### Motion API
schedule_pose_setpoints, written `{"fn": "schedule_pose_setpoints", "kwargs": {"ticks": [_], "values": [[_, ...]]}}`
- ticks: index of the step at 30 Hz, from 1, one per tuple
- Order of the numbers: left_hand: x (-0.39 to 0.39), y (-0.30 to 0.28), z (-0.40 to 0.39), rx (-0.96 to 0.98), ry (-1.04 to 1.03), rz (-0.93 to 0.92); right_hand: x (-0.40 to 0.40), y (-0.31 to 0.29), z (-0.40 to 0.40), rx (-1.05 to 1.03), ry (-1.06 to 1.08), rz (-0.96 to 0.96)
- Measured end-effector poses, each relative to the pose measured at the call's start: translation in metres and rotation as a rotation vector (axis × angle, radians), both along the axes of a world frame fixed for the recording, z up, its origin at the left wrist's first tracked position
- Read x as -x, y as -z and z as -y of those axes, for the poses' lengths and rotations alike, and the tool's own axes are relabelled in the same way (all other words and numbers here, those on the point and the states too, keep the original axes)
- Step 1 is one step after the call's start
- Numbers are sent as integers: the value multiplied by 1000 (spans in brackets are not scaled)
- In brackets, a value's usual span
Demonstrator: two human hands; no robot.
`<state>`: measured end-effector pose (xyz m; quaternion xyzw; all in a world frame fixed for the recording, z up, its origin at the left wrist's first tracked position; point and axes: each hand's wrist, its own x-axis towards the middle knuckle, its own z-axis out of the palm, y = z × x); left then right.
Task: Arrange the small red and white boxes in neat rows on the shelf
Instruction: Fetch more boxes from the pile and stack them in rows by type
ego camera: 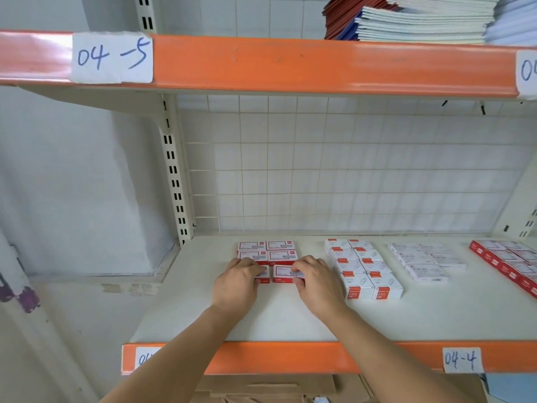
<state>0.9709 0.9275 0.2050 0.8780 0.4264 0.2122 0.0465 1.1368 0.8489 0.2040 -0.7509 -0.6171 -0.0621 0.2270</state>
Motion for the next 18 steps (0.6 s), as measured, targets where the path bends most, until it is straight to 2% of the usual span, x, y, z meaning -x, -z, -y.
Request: {"fn": "schedule_pose_setpoints", "kwargs": {"ticks": [18], "values": [[-2,1,-9,6,-9,-14,3,-3,-16,45,1,4]]}}
